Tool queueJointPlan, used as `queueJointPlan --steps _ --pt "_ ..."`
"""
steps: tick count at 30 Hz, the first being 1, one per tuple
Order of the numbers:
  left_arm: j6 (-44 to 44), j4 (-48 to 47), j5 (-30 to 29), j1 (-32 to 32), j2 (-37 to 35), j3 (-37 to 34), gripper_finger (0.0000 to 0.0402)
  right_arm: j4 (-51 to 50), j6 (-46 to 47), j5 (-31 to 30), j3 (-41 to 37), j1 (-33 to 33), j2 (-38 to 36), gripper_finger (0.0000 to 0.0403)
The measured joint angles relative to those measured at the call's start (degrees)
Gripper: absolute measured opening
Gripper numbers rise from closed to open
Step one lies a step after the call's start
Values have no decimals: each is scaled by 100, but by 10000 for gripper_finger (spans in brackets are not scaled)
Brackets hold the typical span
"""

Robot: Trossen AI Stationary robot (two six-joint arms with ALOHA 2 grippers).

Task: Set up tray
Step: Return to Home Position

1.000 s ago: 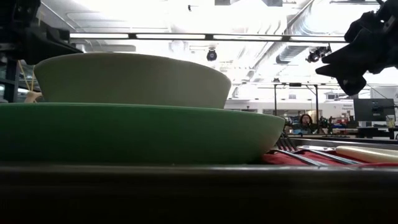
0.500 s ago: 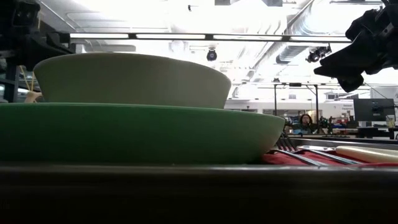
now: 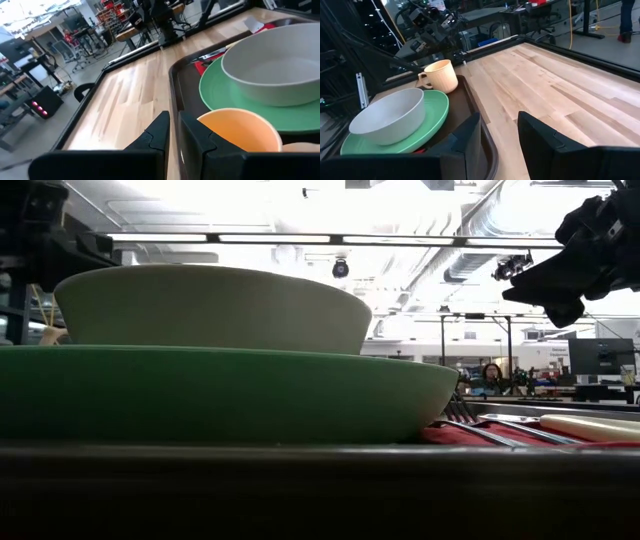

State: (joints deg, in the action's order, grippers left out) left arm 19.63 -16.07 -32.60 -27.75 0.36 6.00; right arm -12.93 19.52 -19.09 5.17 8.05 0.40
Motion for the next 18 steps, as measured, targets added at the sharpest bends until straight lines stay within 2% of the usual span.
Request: queueJointPlan --steps 6,9,13,18 --pt "-211 -2 -23 0 0 0 69 15 -36 -316 -2 0 0 110" --pt "-215 -46 -263 0 0 2 69 17 -34 -452 -2 0 0 110" --pt "-213 -64 -562 0 0 2 69 15 -6 -457 -2 0 0 110" --pt "-201 -66 -554 0 0 2 69 16 -22 -456 -2 0 1 110"
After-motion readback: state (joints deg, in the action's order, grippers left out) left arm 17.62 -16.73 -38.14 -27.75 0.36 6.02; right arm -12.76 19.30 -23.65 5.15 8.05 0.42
